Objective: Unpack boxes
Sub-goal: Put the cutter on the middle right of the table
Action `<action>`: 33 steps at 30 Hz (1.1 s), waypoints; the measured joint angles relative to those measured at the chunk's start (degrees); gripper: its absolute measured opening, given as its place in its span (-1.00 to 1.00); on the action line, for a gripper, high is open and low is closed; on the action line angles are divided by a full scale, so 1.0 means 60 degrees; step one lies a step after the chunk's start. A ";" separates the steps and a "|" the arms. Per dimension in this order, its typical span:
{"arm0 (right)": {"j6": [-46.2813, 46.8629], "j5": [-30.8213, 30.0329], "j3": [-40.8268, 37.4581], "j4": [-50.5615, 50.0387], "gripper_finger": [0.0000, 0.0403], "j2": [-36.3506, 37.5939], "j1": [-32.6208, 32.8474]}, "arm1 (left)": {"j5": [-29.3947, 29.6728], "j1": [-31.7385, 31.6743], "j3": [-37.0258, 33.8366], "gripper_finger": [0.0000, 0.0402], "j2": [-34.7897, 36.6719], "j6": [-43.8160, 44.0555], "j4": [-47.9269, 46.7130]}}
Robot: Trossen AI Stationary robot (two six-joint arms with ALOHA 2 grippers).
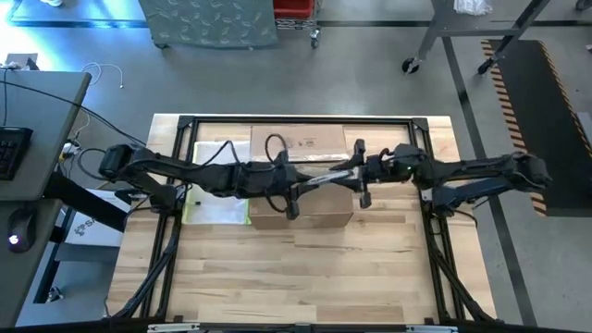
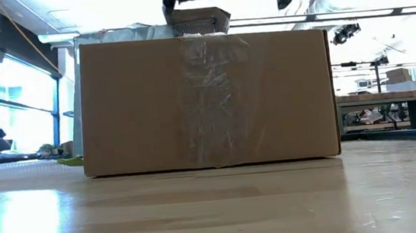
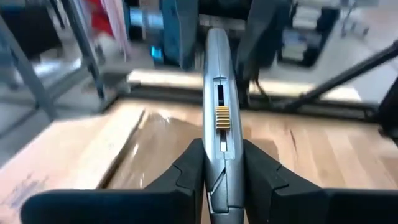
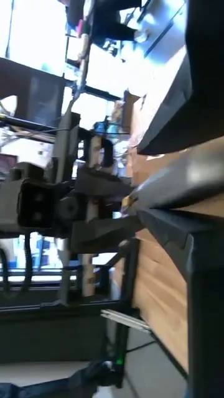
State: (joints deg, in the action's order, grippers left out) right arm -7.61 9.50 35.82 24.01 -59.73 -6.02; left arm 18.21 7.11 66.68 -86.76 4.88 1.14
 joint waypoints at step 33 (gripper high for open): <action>0.2294 -0.3085 0.0422 -0.3890 0.03 0.1549 0.4648 | -0.4462 0.1360 0.7535 -0.61 -0.8928 0.4328 -0.0554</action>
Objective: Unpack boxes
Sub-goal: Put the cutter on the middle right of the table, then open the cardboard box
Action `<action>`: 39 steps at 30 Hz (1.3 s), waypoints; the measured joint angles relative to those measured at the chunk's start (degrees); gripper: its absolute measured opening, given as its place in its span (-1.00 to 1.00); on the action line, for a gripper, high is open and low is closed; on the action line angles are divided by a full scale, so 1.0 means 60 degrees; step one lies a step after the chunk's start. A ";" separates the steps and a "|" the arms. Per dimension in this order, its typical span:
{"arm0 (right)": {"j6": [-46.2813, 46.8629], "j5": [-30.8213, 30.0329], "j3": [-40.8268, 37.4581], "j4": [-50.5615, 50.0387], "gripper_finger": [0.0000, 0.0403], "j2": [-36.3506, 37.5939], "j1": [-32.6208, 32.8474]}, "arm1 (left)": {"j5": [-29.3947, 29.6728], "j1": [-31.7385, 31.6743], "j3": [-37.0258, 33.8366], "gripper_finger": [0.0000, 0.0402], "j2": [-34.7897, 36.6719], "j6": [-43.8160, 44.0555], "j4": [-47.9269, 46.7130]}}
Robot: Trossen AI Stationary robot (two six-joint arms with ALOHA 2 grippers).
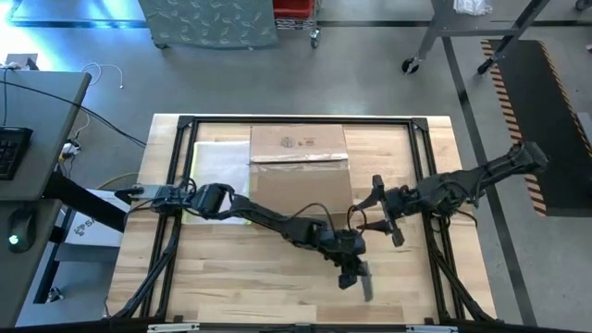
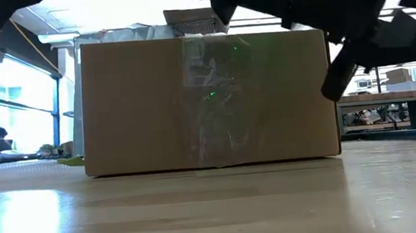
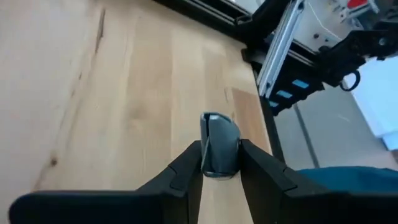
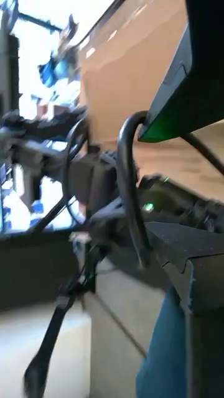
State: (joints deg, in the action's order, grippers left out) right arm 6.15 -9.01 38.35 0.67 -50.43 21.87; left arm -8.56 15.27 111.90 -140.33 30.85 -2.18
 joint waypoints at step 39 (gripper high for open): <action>0.1239 -0.0164 -0.2127 0.0557 0.03 0.1224 -0.4717 | 0.9433 0.1926 -0.2375 -0.77 0.7468 0.2832 -1.1075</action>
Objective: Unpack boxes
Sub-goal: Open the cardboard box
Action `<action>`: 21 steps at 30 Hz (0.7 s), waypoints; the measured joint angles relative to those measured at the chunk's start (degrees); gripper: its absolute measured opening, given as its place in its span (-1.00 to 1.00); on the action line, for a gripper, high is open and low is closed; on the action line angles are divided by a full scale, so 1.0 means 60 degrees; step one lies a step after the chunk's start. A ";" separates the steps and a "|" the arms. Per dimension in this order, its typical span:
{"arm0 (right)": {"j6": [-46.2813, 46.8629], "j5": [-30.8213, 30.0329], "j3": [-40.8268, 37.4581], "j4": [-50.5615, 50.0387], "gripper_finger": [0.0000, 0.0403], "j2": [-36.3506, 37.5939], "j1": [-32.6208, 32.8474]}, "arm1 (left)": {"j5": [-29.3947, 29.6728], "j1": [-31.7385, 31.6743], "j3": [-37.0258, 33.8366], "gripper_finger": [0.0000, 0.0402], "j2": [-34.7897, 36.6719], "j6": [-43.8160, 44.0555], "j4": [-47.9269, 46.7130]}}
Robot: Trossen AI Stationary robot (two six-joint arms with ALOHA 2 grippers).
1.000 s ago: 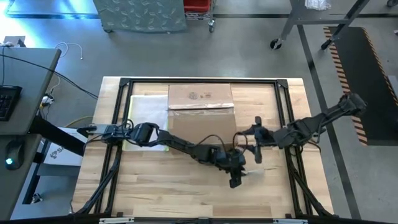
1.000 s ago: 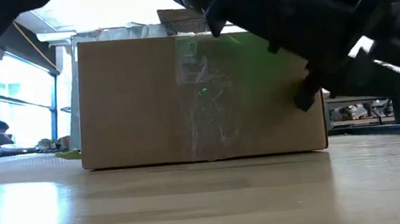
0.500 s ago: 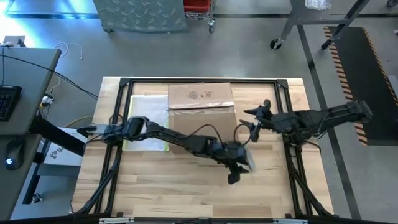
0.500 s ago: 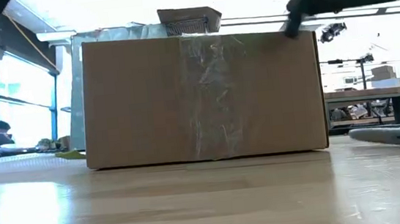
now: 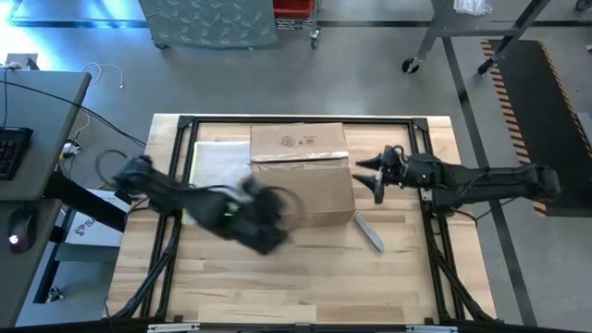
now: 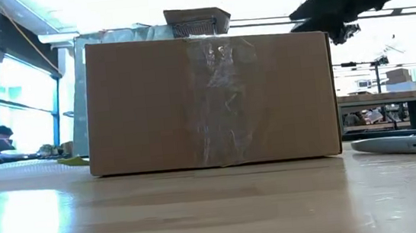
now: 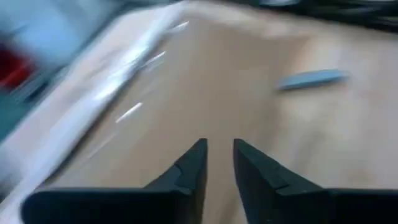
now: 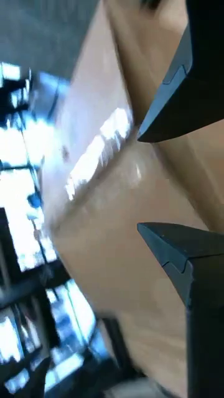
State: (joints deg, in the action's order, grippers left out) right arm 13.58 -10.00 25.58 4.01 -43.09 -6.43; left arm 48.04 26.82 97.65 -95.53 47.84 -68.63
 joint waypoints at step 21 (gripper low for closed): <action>-0.0993 0.7302 -0.0033 0.3481 0.03 -0.1899 -0.0886 | 0.3728 0.1385 -0.7008 -1.00 0.4286 0.1691 0.5550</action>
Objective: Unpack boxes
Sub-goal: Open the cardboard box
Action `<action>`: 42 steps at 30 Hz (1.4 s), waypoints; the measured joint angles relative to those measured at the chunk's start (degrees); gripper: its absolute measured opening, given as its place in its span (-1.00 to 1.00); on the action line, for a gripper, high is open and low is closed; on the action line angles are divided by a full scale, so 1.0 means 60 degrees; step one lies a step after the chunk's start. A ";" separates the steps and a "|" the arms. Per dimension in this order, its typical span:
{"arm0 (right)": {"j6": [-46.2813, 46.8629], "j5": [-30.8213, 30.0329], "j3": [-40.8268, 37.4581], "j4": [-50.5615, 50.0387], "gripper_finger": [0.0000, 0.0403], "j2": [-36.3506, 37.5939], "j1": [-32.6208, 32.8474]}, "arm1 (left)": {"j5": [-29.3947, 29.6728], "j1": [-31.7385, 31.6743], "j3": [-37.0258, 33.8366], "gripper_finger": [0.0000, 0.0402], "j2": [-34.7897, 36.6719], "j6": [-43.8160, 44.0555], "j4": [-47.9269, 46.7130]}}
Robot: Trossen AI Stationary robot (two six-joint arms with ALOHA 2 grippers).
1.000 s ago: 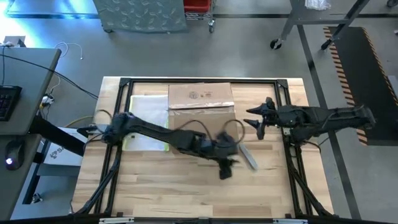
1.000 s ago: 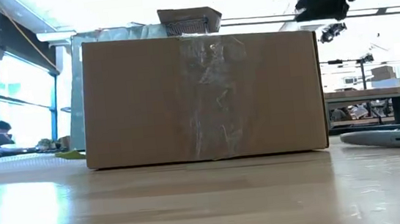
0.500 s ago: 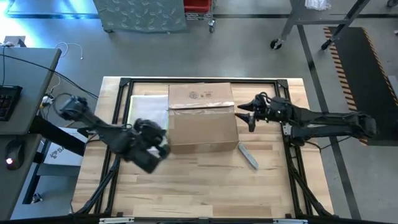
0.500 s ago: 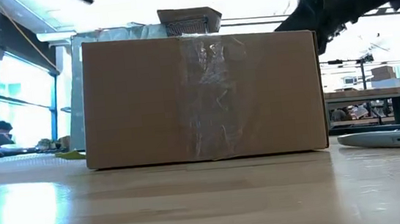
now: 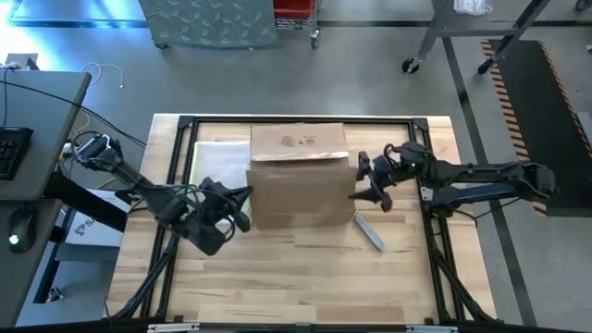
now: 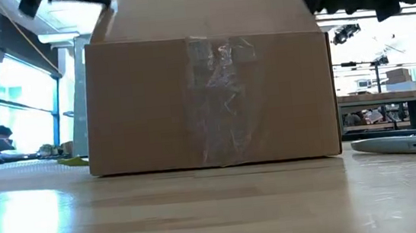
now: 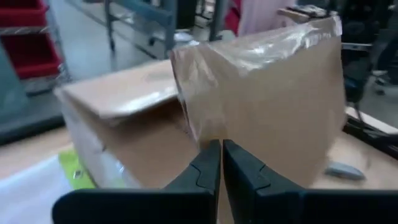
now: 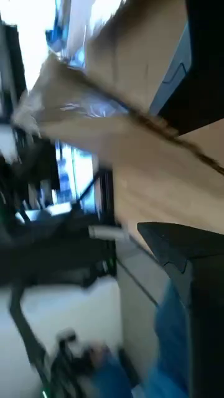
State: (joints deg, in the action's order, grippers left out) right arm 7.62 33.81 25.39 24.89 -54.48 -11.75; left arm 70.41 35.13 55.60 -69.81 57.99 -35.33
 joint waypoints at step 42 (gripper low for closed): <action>-0.0226 -0.6345 0.0555 -0.2770 0.03 0.0673 0.3096 | -0.7351 -0.1683 0.0743 -1.00 -0.3643 -0.4660 0.3688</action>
State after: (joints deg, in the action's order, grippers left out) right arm 6.27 -4.26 28.72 8.27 -50.45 6.83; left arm 26.30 25.03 60.06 -91.67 30.03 -13.20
